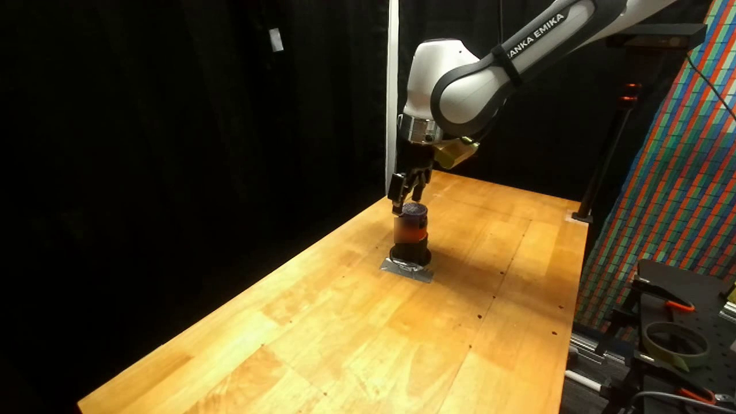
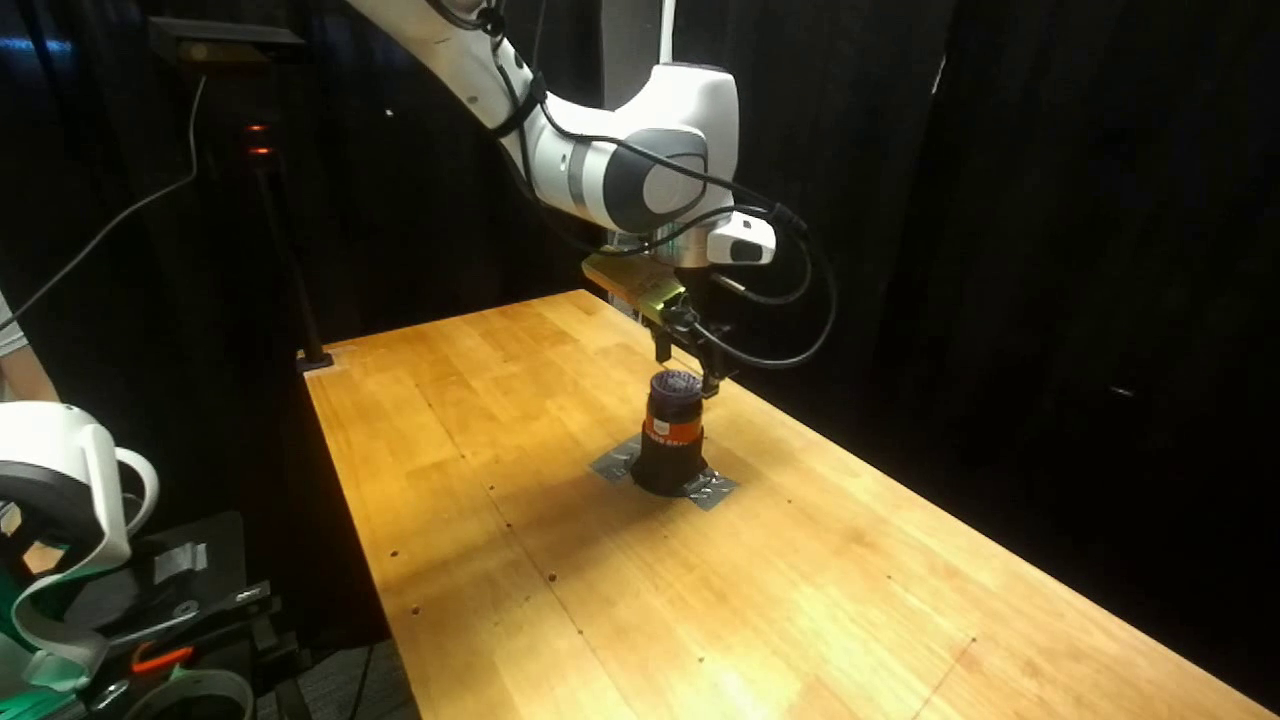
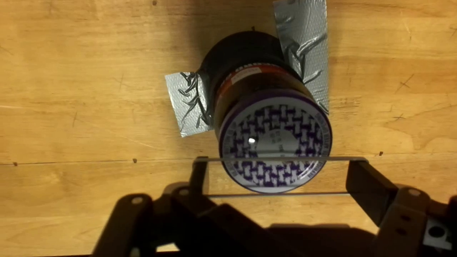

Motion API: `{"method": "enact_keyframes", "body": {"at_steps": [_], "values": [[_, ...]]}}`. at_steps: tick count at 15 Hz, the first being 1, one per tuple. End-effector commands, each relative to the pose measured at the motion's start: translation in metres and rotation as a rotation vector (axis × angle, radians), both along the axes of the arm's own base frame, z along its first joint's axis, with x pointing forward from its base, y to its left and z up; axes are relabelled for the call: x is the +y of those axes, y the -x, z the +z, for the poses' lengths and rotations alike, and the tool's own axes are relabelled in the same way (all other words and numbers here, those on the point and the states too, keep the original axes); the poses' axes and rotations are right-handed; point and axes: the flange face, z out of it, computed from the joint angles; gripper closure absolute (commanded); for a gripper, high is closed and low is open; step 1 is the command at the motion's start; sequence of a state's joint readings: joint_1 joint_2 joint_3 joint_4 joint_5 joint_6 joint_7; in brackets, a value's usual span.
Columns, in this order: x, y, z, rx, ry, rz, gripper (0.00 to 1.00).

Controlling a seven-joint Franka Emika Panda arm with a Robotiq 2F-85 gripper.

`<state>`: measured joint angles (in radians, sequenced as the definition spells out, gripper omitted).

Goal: Put a rubber band around the brown cup

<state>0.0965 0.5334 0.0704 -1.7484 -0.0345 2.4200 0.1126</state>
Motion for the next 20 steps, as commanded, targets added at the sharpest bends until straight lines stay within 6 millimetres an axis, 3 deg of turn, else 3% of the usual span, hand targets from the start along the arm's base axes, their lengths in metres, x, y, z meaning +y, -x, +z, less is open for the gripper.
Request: {"method": "enact_keyframes", "body": {"at_steps": [1,8,15,20], "values": [[-0.008,-0.011,-0.007,-0.016,-0.007,-0.017,0.00],[-0.010,-0.006,-0.022,0.051,-0.031,-0.004,0.00],[-0.012,-0.018,-0.017,-0.064,-0.028,-0.036,0.00],[-0.014,-0.014,-0.022,-0.048,-0.022,-0.034,0.00]]}}
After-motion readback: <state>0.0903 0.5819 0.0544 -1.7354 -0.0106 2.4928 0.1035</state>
